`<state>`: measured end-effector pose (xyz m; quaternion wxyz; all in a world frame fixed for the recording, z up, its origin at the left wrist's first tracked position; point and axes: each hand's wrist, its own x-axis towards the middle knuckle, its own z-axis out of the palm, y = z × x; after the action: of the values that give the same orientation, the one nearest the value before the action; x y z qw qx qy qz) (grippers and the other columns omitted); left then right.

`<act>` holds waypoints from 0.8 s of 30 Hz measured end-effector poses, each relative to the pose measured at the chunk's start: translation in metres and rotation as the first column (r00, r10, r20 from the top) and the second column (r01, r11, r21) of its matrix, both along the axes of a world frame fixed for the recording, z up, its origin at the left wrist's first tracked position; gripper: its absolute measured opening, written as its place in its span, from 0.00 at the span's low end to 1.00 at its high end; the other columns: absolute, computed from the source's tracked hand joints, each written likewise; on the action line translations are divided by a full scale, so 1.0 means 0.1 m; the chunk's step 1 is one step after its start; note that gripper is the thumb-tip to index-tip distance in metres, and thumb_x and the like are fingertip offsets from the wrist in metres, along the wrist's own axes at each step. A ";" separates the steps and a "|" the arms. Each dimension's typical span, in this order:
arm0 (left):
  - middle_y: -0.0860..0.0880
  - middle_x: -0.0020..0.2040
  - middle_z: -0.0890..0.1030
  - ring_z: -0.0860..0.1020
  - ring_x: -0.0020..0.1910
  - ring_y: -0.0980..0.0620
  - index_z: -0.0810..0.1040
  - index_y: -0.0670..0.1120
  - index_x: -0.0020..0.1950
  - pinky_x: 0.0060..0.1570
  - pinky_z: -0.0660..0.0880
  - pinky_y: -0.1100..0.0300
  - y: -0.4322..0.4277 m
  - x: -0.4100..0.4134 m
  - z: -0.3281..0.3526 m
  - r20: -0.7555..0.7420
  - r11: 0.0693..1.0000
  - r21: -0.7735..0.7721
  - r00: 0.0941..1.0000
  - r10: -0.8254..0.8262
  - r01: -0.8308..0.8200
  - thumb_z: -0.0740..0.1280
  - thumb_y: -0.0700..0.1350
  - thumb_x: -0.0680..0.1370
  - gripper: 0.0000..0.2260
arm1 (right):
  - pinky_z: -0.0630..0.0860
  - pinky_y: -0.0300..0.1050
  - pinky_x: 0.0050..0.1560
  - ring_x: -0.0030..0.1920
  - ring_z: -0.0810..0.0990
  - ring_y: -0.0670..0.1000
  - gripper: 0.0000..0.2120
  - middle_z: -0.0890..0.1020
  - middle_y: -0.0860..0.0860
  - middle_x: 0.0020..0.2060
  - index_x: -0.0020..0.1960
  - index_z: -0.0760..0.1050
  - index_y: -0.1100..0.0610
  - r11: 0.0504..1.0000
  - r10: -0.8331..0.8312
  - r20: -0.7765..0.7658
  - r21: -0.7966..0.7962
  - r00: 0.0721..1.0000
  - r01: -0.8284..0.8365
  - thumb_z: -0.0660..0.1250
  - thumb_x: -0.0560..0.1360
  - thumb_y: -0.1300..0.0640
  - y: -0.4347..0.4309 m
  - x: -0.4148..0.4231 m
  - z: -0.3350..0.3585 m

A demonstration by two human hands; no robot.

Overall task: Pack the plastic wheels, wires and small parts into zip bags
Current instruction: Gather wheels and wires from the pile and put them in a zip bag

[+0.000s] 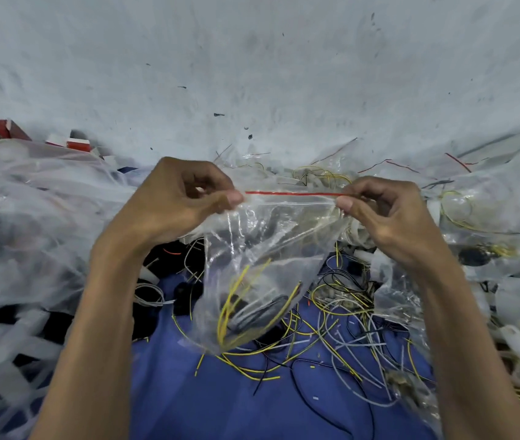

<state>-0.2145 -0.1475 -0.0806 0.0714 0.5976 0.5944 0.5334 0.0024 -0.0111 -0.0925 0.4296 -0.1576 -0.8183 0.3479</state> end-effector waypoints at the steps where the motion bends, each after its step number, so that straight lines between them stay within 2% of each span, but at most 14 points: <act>1: 0.50 0.33 0.82 0.77 0.33 0.54 0.81 0.50 0.34 0.38 0.73 0.61 -0.01 0.02 0.01 -0.025 0.999 -0.041 1.000 -0.009 0.008 0.73 0.55 0.62 0.10 | 0.71 0.29 0.33 0.32 0.76 0.38 0.06 0.78 0.43 0.30 0.39 0.78 0.56 1.000 -0.012 -0.011 0.011 1.000 0.012 0.68 0.73 0.64 0.01 0.00 0.00; 5: 0.50 0.32 0.82 0.78 0.32 0.54 0.82 0.51 0.32 0.35 0.74 0.57 -0.05 0.09 0.07 -0.153 0.987 -0.154 0.986 -0.066 0.042 0.73 0.56 0.60 0.09 | 0.74 0.34 0.40 0.37 0.80 0.42 0.01 0.82 0.43 0.33 0.40 0.80 0.52 0.998 -0.049 0.027 0.032 0.998 0.048 0.71 0.70 0.58 0.05 0.00 0.00; 7: 0.52 0.30 0.82 0.78 0.30 0.58 0.83 0.51 0.32 0.32 0.73 0.64 -0.07 0.11 0.10 -0.159 0.971 -0.231 0.982 -0.106 0.068 0.74 0.56 0.59 0.10 | 0.77 0.36 0.42 0.38 0.81 0.44 0.04 0.84 0.46 0.35 0.42 0.81 0.51 0.998 -0.056 0.067 0.018 0.996 0.055 0.71 0.68 0.53 0.06 0.02 0.01; 9: 0.54 0.29 0.81 0.74 0.25 0.64 0.83 0.52 0.32 0.28 0.67 0.74 -0.09 0.16 0.13 -0.183 0.927 -0.364 0.970 -0.161 0.086 0.76 0.55 0.61 0.09 | 0.76 0.33 0.39 0.36 0.80 0.41 0.04 0.84 0.46 0.35 0.41 0.81 0.50 0.999 -0.032 0.099 0.023 0.995 0.030 0.71 0.67 0.52 0.08 0.05 0.02; 12: 0.57 0.27 0.79 0.71 0.24 0.65 0.83 0.52 0.32 0.27 0.65 0.74 -0.04 0.27 0.14 -0.281 0.853 -0.520 0.931 -0.232 0.056 0.75 0.53 0.66 0.07 | 0.76 0.35 0.43 0.38 0.80 0.41 0.06 0.84 0.45 0.36 0.40 0.82 0.48 1.000 0.006 0.156 0.026 0.988 -0.010 0.71 0.64 0.49 0.09 0.14 0.06; 15: 0.59 0.25 0.78 0.72 0.25 0.66 0.84 0.51 0.36 0.28 0.65 0.75 0.02 0.38 0.14 -0.288 0.829 -0.554 0.917 -0.276 0.076 0.74 0.52 0.68 0.06 | 0.78 0.42 0.46 0.42 0.81 0.45 0.11 0.84 0.46 0.38 0.41 0.83 0.47 0.997 0.063 0.278 0.015 0.959 -0.070 0.70 0.62 0.44 0.10 0.20 0.08; 17: 0.60 0.24 0.77 0.72 0.24 0.67 0.83 0.49 0.38 0.27 0.64 0.77 0.05 0.45 0.13 -0.262 0.812 -0.572 0.912 -0.314 0.115 0.74 0.50 0.70 0.05 | 0.78 0.44 0.48 0.43 0.82 0.46 0.11 0.84 0.46 0.39 0.42 0.83 0.47 0.993 0.116 0.322 -0.009 0.940 -0.119 0.70 0.62 0.45 0.10 0.21 0.08; 20: 0.61 0.26 0.78 0.73 0.25 0.67 0.83 0.46 0.39 0.28 0.65 0.76 0.11 0.50 0.08 -0.297 0.821 -0.560 0.896 -0.330 0.117 0.74 0.50 0.70 0.07 | 0.78 0.53 0.51 0.43 0.82 0.52 0.13 0.84 0.47 0.39 0.42 0.83 0.47 0.987 0.161 0.377 -0.044 0.912 -0.156 0.72 0.59 0.44 0.11 0.22 0.06; 24: 0.56 0.32 0.82 0.76 0.29 0.64 0.83 0.47 0.40 0.33 0.72 0.69 0.17 0.51 0.04 -0.308 0.850 -0.513 0.897 -0.315 0.122 0.75 0.49 0.69 0.07 | 0.78 0.53 0.51 0.43 0.81 0.54 0.13 0.84 0.51 0.39 0.41 0.84 0.48 0.979 0.202 0.373 -0.066 0.906 -0.191 0.74 0.57 0.46 0.13 0.27 0.05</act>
<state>-0.1639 -0.1310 -0.0765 0.1621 0.7178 0.6367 0.2303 0.0299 0.0019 -0.0871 0.2245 -0.1445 -0.8923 0.3639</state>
